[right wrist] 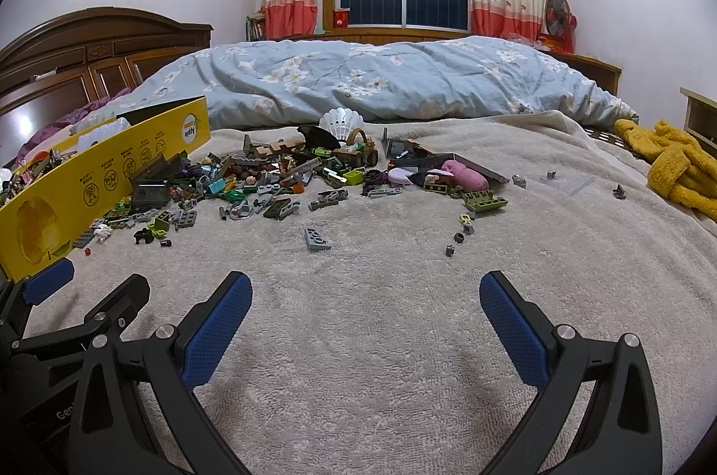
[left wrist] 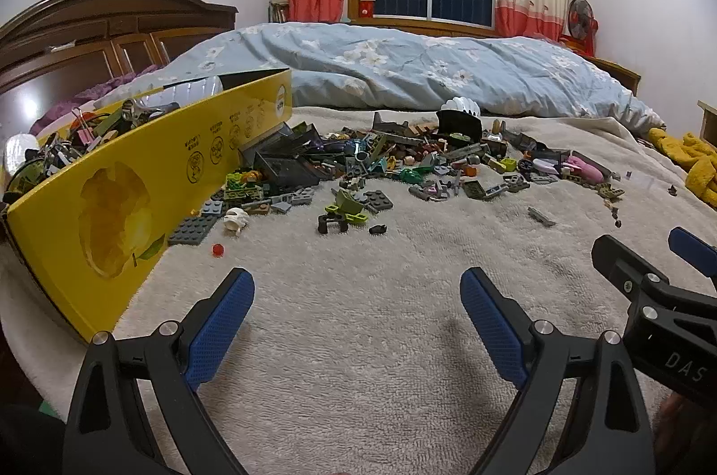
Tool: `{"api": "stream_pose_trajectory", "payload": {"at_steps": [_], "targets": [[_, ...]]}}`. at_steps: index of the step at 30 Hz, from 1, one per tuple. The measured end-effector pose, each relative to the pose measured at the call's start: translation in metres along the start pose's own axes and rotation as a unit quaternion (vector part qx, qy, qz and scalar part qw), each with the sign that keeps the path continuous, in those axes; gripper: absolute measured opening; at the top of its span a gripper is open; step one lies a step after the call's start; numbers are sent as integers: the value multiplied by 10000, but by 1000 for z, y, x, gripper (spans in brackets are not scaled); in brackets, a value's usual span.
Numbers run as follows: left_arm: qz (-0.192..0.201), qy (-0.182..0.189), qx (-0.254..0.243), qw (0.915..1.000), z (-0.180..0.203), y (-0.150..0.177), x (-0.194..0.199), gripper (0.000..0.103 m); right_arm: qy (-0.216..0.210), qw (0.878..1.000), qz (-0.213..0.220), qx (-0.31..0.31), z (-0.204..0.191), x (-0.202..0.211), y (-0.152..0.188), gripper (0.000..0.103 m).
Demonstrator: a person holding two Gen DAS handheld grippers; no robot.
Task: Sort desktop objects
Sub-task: 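Move both tools toward the scattered Lego pieces on the blanket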
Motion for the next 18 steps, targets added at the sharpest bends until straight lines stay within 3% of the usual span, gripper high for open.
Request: {"api": "stream_pose_trajectory", "payload": {"at_steps": [18], "targets": [[40, 29, 6, 10000, -1, -3, 2, 94, -39, 10000, 18, -16, 0, 1, 0, 103]]}}
Point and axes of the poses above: each gripper's, at about its wrist camera, not at the fingertips, and x roughly against the way its jaws point, z to its right, y to its underside, the point moved 9 cm from there along -x, roughly the way its jaws point, and after that the axes turned 3 degrees about x, right-handed, at the moved point
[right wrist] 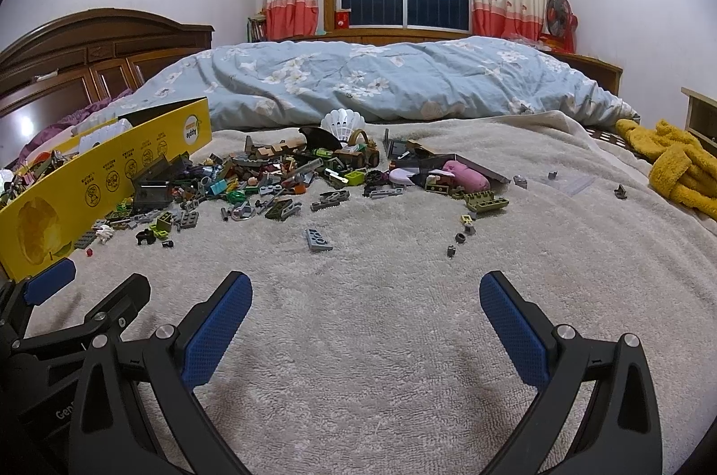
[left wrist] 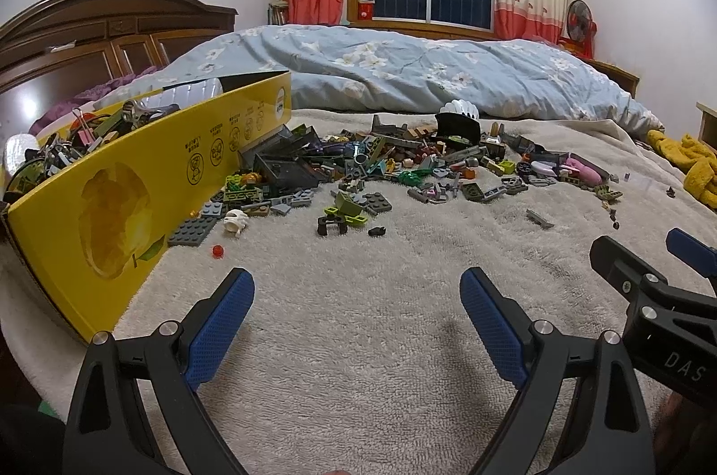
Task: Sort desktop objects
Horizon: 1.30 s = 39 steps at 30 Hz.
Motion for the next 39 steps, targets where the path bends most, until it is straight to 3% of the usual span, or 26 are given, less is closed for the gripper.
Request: {"api": "stream_pose_trajectory", "payload": {"at_steps": [4, 7, 11, 15, 17, 19, 21, 27, 30, 32, 37, 39], "targets": [[-21, 37, -15, 10000, 1, 0, 0, 94, 14, 10000, 12, 0, 0, 0, 0, 103], [-247, 128, -57, 9996, 3, 0, -7, 94, 50, 9999, -90, 7, 0, -2, 0, 103], [-544, 457, -91, 9974, 6, -10, -16, 94, -203, 9983, -538, -129, 0, -13, 3, 103], [-1204, 1040, -41, 9872, 13, -15, -48, 94, -1319, 9802, -1411, -437, -14, -47, 4, 90], [-1454, 1233, -82, 9816, 19, -16, -64, 90, -1337, 9789, -1527, -233, -16, -61, 0, 86], [-1533, 1417, -161, 9778, 28, -21, -75, 90, -1181, 9789, -1661, 161, -19, -74, -2, 72], [-1641, 1532, -348, 9739, 39, -24, -86, 85, -1113, 9768, -1736, 574, -25, -88, -5, 67], [-1815, 1356, -720, 9713, 52, -31, -118, 68, -1065, 9704, -1737, 1298, -34, -107, -12, 41], [-1924, 1370, -872, 9678, 55, -30, -131, 68, -1054, 9646, -1690, 1729, -45, -110, -13, 32], [-1954, 1426, -877, 9663, 56, -30, -135, 68, -1041, 9629, -1673, 1845, -47, -112, -12, 32], [-1958, 1534, -724, 9659, 51, -31, -135, 65, -1266, 9661, -1736, 1429, -39, -113, -11, 35], [-1943, 1509, -655, 9671, 49, -32, -136, 51, -1350, 9666, -1751, 1299, -38, -113, -11, 35]]}}
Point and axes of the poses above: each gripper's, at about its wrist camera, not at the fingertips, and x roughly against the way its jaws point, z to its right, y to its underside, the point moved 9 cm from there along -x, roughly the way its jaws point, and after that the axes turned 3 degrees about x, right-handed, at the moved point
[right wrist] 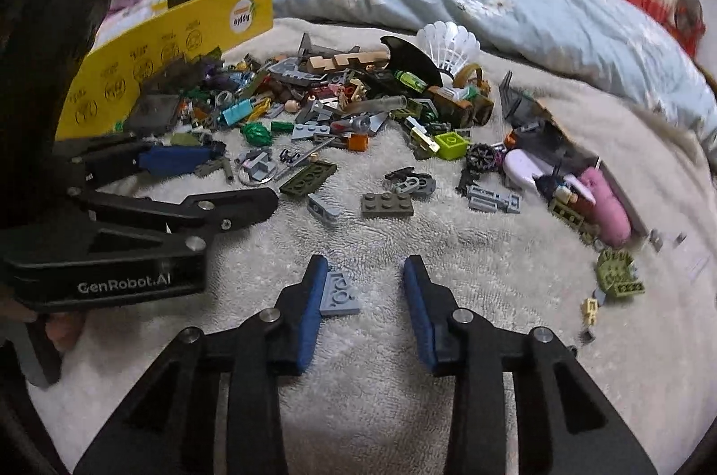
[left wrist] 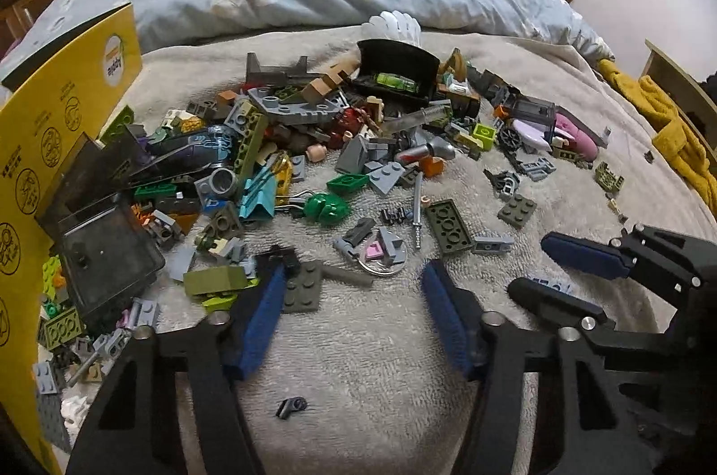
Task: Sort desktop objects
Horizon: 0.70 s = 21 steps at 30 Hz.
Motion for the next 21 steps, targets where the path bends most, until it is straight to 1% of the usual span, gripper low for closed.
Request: {"api": "stream_pose_trajectory", "payload": {"at_steps": [1, 3, 4, 5, 6, 7, 9, 10, 12, 14, 15, 16, 17, 18, 21], "targets": [[18, -14, 59, 10000, -3, -1, 1, 46, -2, 10000, 0, -4, 0, 0, 0, 35], [69, -33, 211, 9997, -9, -3, 2, 25, 67, 10000, 13, 36, -2, 0, 0, 34], [85, -4, 264, 9996, -10, -3, 2, 20, 126, 9999, 32, 89, -4, 1, -1, 32], [108, 54, 331, 9994, -12, -4, 3, 13, 171, 9997, 55, 140, -6, 2, -1, 30], [128, 101, 348, 9993, -12, -4, 4, 9, 192, 9996, 92, 208, -8, 3, -2, 22], [157, 136, 343, 9992, -11, -4, 5, 9, 227, 9993, 129, 265, -10, 5, -2, 15], [267, 232, 338, 9988, -9, -6, 10, 9, 307, 9986, 210, 368, -13, 8, -3, 13], [376, 343, 342, 9981, -8, -7, 14, 9, 313, 9985, 272, 370, -13, 11, -4, 13], [811, 662, 301, 9940, -3, -13, 34, 9, 257, 9983, 423, 312, -13, 17, -8, 13], [1205, 784, 163, 9895, 4, -18, 53, 9, 207, 9976, 601, 284, -13, 26, -14, 13], [1355, 784, 44, 9877, 8, -19, 62, 9, 156, 9970, 697, 298, -15, 32, -17, 13], [1464, 750, -101, 9863, 11, -18, 69, 9, 66, 9954, 885, 355, -20, 44, -22, 13], [1520, 706, -249, 9855, 15, -16, 74, 9, 47, 9943, 987, 393, -22, 51, -25, 13], [1532, 686, -357, 9852, 17, -14, 78, 9, 33, 9919, 1181, 468, -28, 65, -29, 13], [1515, 634, -748, 9836, 29, 1, 94, 10, -70, 9877, 1444, 594, -42, 91, -32, 13]]}}
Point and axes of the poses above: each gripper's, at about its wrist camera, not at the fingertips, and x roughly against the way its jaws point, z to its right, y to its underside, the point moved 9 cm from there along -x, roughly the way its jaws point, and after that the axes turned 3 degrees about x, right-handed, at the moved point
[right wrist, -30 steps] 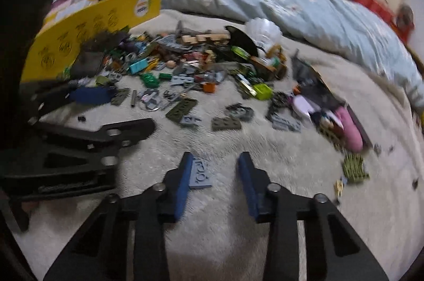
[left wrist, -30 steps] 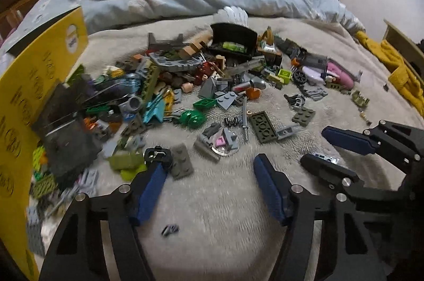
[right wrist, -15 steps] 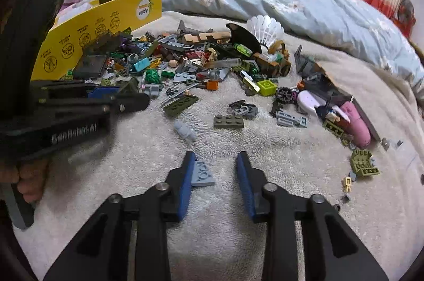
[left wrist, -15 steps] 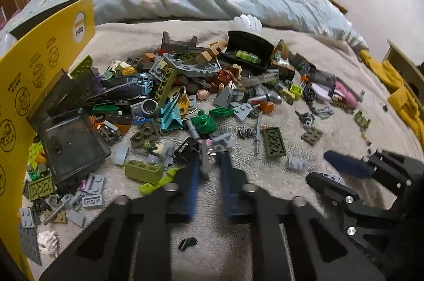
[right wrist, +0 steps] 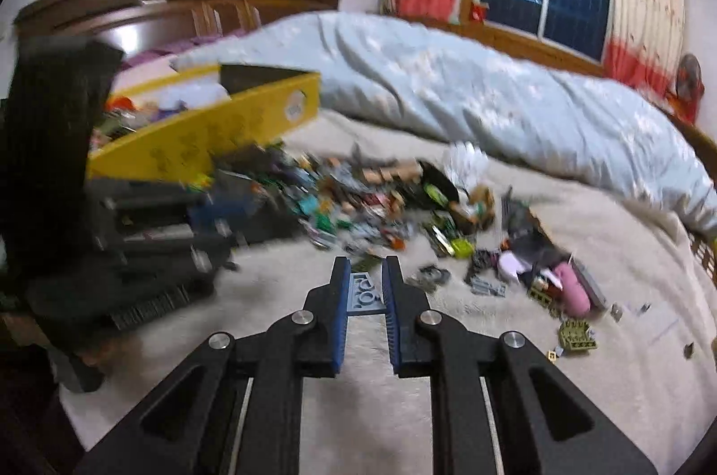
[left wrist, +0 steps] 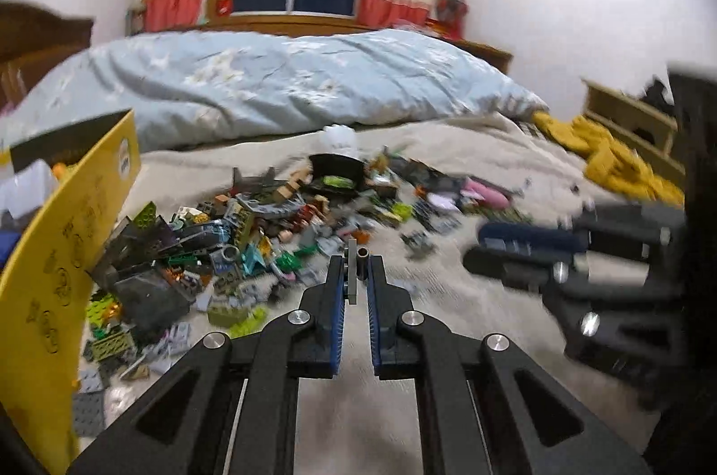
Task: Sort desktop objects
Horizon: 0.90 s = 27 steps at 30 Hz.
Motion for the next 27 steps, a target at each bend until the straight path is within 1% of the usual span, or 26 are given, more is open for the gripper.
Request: {"api": "stream_pose_trajectory", "payload": {"at_steps": [1, 2, 5, 6, 8, 9, 10, 11, 12, 13, 14, 16, 17, 18, 19, 21, 22, 24, 27], "targets": [[-56, 13, -112, 9999, 5, 5, 6, 10, -83, 10000, 3, -3, -5, 4, 1, 13], [-131, 38, -112, 9998, 7, 11, 10, 10, -233, 9997, -65, -61, -10, 8, 6, 13], [-625, 196, 219, 9976, 3, 35, 22, 10, -567, 9977, -296, -217, -23, 14, 27, 13], [-762, 196, 210, 9967, 2, 44, 26, 10, -648, 9964, -502, -226, -29, 12, 39, 14], [-992, 144, -60, 9949, 3, 64, 29, 10, -786, 9939, -741, -239, -36, 7, 56, 14], [-1103, 126, -130, 9937, 4, 72, 29, 15, -842, 9925, -856, -239, -39, 4, 66, 14], [-1325, 139, -152, 9910, 3, 84, 27, 20, -810, 9913, -1012, -233, -38, 1, 80, 14], [-1459, 205, -126, 9890, 3, 94, 28, 22, -788, 9912, -1024, -271, -36, 1, 89, 14], [-1237, 253, -132, 9919, 4, 96, 35, 24, -838, 9916, -930, -334, -35, 4, 92, 14], [-1159, 331, -151, 9926, 4, 99, 40, 27, -866, 9917, -866, -403, -33, 9, 92, 18], [-1184, 389, -156, 9921, 4, 102, 42, 28, -869, 9914, -884, -419, -31, 12, 93, 22], [-1149, 474, -195, 9921, 4, 105, 49, 30, -975, 9902, -920, -390, -31, 16, 98, 38], [-1186, 515, -243, 9913, 4, 107, 52, 30, -1023, 9900, -895, -381, -32, 19, 99, 41], [-1196, 535, -236, 9911, 4, 107, 54, 30, -1081, 9896, -881, -344, -34, 20, 101, 49], [-1210, 562, -174, 9909, 3, 107, 56, 30, -1105, 9895, -893, -284, -38, 22, 101, 56], [-1230, 633, 133, 9903, -3, 104, 57, 30, -1085, 9899, -909, -28, -46, 24, 102, 65], [-1259, 657, 242, 9896, -4, 103, 56, 30, -1040, 9903, -920, 78, -51, 26, 103, 68], [-1294, 653, 367, 9888, -7, 103, 56, 30, -922, 9909, -939, 277, -56, 26, 104, 70], [-1331, 713, 539, 9871, -8, 101, 54, 30, -866, 9919, -891, 262, -56, 25, 104, 70]]}}
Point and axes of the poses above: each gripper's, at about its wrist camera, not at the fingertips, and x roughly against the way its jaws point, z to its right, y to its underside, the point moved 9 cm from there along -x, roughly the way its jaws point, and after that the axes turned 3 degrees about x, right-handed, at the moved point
